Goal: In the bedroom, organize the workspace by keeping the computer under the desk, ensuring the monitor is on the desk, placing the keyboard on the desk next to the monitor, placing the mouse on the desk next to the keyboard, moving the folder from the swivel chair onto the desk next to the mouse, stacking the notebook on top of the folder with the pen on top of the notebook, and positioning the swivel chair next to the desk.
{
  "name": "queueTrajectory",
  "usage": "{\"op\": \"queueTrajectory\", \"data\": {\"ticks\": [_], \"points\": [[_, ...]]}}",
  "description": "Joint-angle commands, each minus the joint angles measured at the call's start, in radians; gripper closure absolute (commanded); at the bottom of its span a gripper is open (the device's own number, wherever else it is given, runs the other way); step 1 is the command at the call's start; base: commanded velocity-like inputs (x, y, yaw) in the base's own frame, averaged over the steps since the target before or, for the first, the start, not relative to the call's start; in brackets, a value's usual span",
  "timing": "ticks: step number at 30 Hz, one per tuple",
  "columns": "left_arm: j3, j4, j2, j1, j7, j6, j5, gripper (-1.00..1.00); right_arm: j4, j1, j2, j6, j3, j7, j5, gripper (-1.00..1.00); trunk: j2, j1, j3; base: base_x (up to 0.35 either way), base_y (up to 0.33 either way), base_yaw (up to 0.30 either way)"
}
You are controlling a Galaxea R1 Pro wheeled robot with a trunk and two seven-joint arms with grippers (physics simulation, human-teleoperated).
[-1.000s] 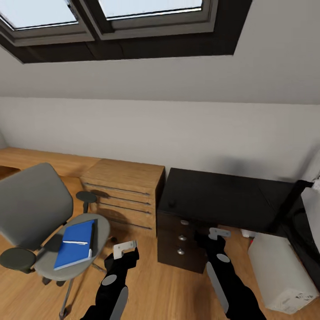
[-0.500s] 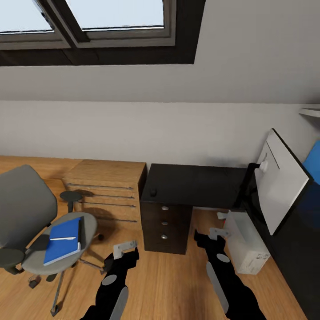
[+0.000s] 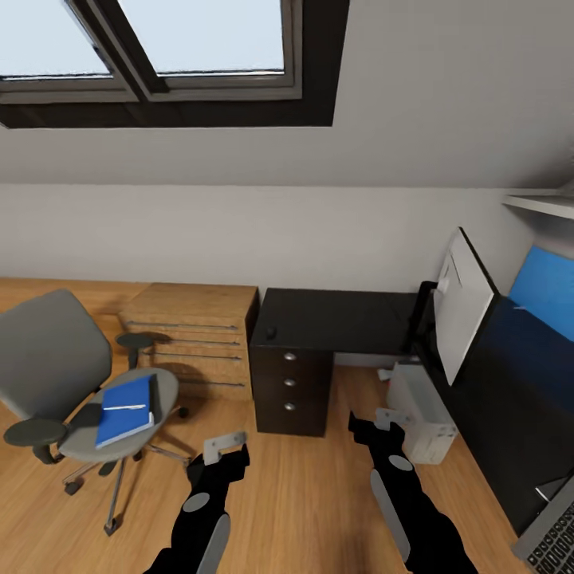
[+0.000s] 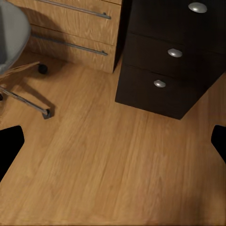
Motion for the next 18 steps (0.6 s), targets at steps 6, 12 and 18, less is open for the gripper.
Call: {"op": "queueTrajectory", "data": {"ticks": [6,12,18], "points": [[-0.007,0.0,0.0,-0.001,0.01,0.001,0.006,-1.0,-0.001,-0.001,-0.001,0.003,0.003,-0.008,-0.009,-1.0,-0.001,0.0,0.008,-0.123,-0.004,0.0],[-0.017,0.005,0.0,-0.001,0.011,-0.005,0.003,-1.0,-0.001,-0.001,-0.001,0.002,0.003,-0.009,-0.006,-1.0,-0.001,0.0,0.017,-0.029,-0.003,0.0],[-0.043,0.008,0.002,-0.001,0.043,-0.006,0.002,-1.0,-0.001,-0.001,-0.001,0.002,0.003,-0.009,-0.004,-1.0,-0.001,0.0,0.026,-0.137,-0.194,0.0]]}}
